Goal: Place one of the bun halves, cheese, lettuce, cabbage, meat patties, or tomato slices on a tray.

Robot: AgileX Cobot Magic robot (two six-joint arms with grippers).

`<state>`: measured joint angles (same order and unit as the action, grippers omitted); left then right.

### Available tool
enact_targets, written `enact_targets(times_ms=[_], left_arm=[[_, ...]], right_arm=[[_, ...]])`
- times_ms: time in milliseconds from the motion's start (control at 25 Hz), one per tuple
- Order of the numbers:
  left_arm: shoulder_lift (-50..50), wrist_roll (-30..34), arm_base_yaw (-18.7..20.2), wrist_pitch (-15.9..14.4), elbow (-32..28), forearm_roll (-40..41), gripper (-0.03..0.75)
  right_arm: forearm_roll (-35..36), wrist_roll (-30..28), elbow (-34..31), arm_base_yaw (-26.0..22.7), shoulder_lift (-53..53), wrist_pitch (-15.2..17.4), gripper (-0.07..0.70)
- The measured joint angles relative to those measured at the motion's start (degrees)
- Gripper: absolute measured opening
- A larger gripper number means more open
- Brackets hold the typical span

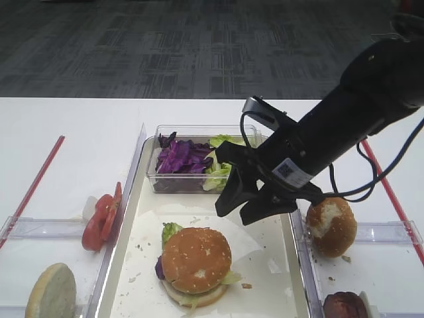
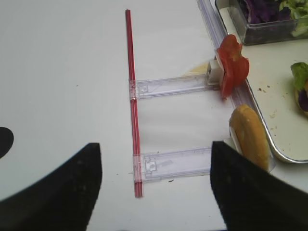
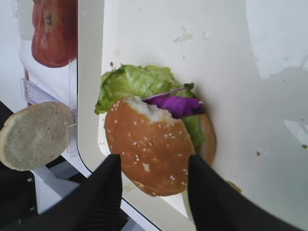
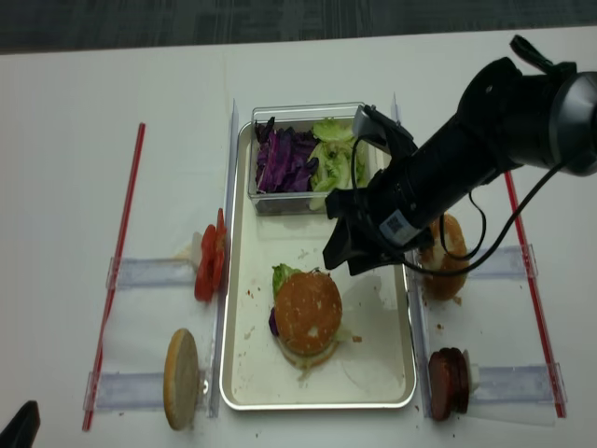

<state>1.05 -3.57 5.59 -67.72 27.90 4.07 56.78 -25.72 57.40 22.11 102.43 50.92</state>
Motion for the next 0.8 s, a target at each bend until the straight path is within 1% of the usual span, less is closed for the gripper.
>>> enact_targets(times_ms=[200,280,480,680,800], left_arm=[[0.0,0.0,0.0,0.0,0.0,0.0,0.481],[0.0,0.0,0.0,0.0,0.0,0.0,0.481],[0.0,0.0,0.0,0.0,0.0,0.0,0.481],[0.0,0.0,0.0,0.0,0.0,0.0,0.481],[0.0,0.0,0.0,0.0,0.0,0.0,0.481]], right_arm=[[-9.2,9.0,5.4,0.0,-0.1,3.2,0.341],[-12.9,13.1,7.5,0.0,-0.1,5.1,0.341],[-25.8,23.5,13.6,0.0,-0.1,11.1,0.341],[-36.0,31.2,19.0,0.0,-0.1,17.2,0.341],[-41.8,34.6,21.8,0.0,-0.1,18.5,0.341]])
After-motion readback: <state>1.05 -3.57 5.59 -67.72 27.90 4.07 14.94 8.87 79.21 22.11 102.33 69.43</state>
